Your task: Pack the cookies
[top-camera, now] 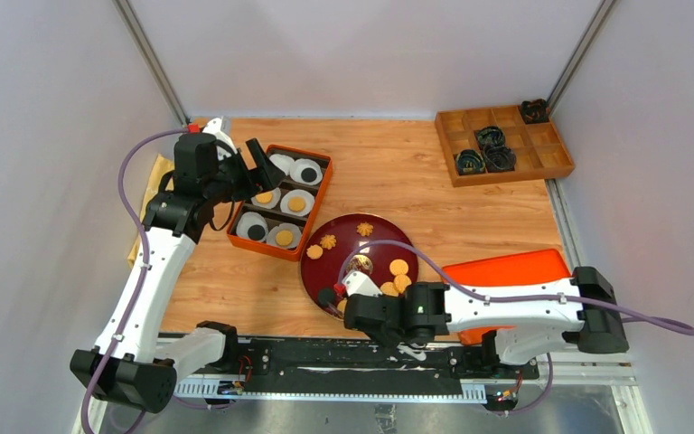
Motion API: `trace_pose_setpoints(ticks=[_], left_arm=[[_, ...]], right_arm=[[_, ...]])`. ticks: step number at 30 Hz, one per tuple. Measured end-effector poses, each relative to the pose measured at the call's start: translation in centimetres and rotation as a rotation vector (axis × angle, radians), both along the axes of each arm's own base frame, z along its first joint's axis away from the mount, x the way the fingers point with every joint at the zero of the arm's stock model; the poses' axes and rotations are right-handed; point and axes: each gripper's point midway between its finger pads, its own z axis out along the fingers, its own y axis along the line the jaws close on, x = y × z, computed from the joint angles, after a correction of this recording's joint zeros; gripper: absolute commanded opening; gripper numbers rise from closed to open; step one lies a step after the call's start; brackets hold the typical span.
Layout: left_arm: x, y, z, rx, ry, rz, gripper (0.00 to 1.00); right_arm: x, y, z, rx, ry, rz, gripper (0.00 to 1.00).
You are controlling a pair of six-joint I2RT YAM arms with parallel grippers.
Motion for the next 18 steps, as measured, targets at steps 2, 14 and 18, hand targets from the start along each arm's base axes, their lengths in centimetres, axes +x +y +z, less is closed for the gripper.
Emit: trace_pose_setpoints(ticks=[2, 14, 18], left_arm=[[0.0, 0.0, 0.0, 0.000, 0.000, 0.000, 0.90], [-0.1, 0.0, 0.1, 0.002, -0.004, -0.001, 0.91], [-0.1, 0.0, 0.1, 0.002, -0.005, -0.001, 0.91]], right_arm=[[0.2, 0.5, -0.1, -0.014, -0.008, 0.000, 0.35], [2.3, 3.7, -0.9, -0.057, -0.048, -0.025, 0.37], [3.7, 4.4, -1.1, -0.026, -0.031, -0.063, 0.38]])
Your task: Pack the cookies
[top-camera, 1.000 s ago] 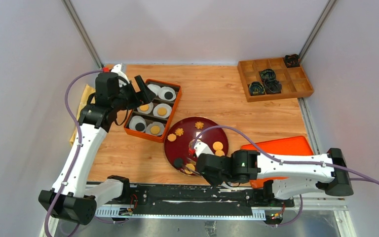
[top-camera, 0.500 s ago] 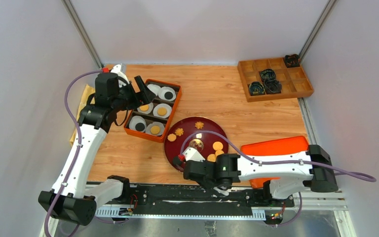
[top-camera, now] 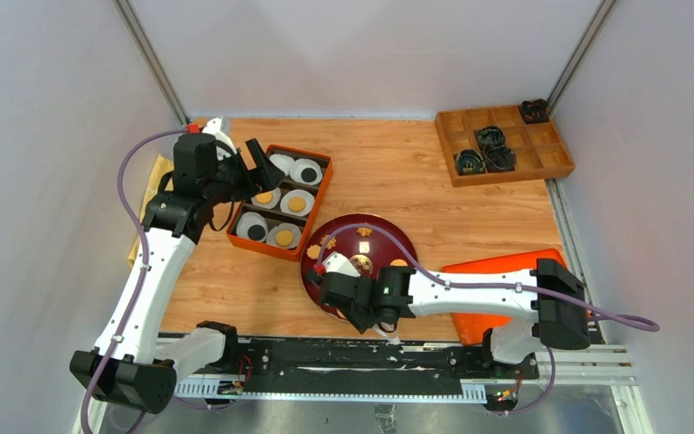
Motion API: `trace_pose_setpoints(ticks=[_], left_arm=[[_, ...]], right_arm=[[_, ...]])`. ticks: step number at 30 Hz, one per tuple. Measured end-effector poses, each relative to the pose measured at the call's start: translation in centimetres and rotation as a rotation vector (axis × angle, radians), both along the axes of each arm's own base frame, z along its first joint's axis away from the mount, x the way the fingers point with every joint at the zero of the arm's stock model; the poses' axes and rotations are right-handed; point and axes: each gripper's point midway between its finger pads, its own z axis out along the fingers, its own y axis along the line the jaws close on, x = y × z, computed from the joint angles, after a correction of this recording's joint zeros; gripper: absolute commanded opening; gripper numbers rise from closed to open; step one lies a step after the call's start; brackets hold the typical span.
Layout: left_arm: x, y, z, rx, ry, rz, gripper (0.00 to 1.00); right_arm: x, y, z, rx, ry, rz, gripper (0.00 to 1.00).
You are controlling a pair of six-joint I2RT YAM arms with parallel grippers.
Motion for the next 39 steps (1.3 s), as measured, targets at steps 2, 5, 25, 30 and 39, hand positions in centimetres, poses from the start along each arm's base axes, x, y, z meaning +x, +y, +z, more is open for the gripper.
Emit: trace_pose_setpoints(ticks=[2, 5, 25, 30, 39], left_arm=[[0.0, 0.0, 0.0, 0.000, 0.000, 0.000, 0.91], [0.0, 0.0, 0.0, 0.000, 0.000, 0.000, 0.91], [0.0, 0.0, 0.0, 0.003, -0.001, -0.002, 0.91], [0.0, 0.0, 0.0, 0.003, -0.002, -0.002, 0.91], [0.0, 0.0, -0.4, 0.007, 0.006, -0.004, 0.90]], right_arm=[[0.8, 0.3, 0.0, 0.019, 0.001, -0.018, 0.39], [1.6, 0.6, 0.0, 0.032, 0.004, -0.036, 0.43], [3.4, 2.1, 0.4, 0.020, 0.032, -0.059, 0.48], [4.0, 2.0, -1.1, -0.013, 0.059, -0.081, 0.45], [3.9, 2.5, -1.4, 0.009, 0.106, -0.083, 0.00]])
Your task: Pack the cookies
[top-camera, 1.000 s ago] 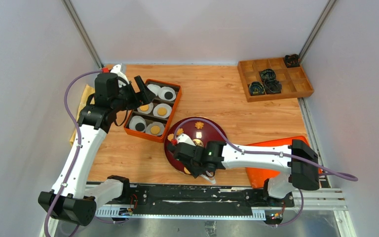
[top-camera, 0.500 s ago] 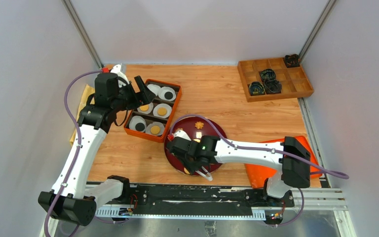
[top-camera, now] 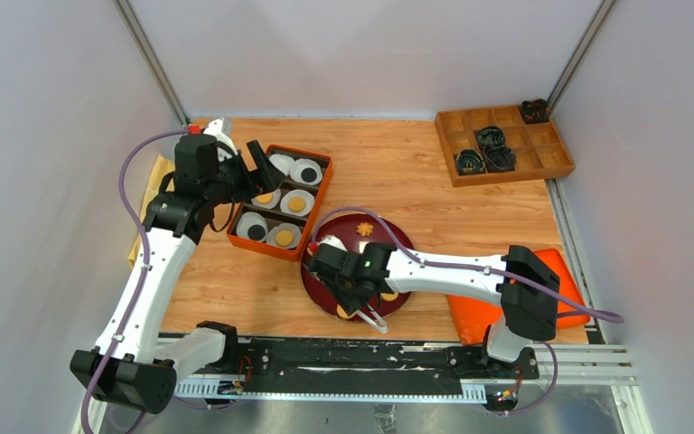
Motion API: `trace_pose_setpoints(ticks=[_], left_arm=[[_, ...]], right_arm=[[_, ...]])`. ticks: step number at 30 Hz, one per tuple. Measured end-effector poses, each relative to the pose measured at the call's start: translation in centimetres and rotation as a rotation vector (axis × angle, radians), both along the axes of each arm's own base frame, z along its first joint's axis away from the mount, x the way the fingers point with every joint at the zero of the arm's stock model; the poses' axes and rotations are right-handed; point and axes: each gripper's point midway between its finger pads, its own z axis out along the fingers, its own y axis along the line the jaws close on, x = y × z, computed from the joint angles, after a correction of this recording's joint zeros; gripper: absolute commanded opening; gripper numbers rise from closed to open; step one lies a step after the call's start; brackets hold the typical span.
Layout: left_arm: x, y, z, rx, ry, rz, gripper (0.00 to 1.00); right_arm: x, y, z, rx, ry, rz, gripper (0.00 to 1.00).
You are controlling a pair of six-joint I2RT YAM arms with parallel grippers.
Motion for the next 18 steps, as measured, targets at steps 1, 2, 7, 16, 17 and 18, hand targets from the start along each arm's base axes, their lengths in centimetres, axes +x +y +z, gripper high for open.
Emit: trace_pose_setpoints(ticks=[1, 2, 7, 16, 17, 18], left_arm=[[0.0, 0.0, 0.0, 0.001, 0.001, 0.000, 0.90], [0.0, 0.0, -0.1, 0.001, 0.002, -0.001, 0.90], [-0.1, 0.0, 0.0, 0.001, 0.000, 0.000, 0.88], [-0.1, 0.0, 0.0, 0.008, -0.005, -0.009, 0.59], [-0.1, 0.0, 0.0, 0.010, -0.005, -0.011, 0.59], [-0.1, 0.0, 0.0, 0.011, -0.006, -0.012, 0.59]], right_arm=[[-0.1, 0.0, 0.0, 0.001, 0.003, 0.001, 0.00], [-0.1, 0.0, 0.0, 0.002, 0.003, 0.001, 0.00], [0.1, 0.1, 0.9, 0.027, -0.014, -0.003, 0.00], [1.0, 0.2, 3.0, 0.064, -0.073, -0.022, 0.00], [1.1, 0.1, 3.1, 0.062, -0.076, -0.024, 0.00], [1.2, 0.0, 3.1, 0.059, -0.081, -0.028, 0.00]])
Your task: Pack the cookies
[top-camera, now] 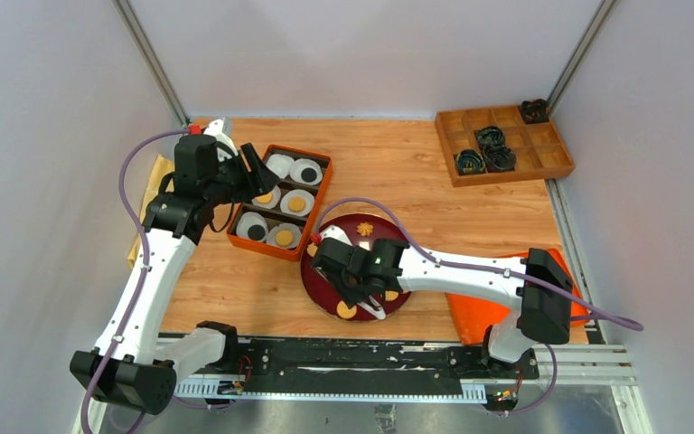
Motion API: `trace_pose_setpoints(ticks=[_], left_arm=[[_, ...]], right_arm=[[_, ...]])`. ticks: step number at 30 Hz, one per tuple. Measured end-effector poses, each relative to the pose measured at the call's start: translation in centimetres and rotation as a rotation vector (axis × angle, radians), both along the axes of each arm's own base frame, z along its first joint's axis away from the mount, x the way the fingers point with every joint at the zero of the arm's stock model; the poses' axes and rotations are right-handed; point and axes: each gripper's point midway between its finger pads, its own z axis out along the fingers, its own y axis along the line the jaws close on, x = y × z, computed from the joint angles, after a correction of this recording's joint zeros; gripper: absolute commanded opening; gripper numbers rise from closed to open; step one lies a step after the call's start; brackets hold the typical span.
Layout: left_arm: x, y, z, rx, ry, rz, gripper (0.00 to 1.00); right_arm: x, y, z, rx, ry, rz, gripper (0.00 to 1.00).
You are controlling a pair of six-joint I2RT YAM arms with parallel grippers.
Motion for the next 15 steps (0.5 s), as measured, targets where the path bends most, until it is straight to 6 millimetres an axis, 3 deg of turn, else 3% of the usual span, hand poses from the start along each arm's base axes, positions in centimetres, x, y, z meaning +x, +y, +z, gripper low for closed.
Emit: trace_pose_setpoints(ticks=[8, 15], left_arm=[[0.0, 0.0, 0.0, 0.001, -0.001, 0.000, 0.59], [0.2, 0.4, 0.0, 0.011, -0.003, 0.020, 0.66]], right_arm=[[1.0, -0.8, 0.6, -0.019, -0.059, -0.031, 0.00], [3.4, -0.6, 4.4, 0.040, -0.154, -0.073, 0.00]])
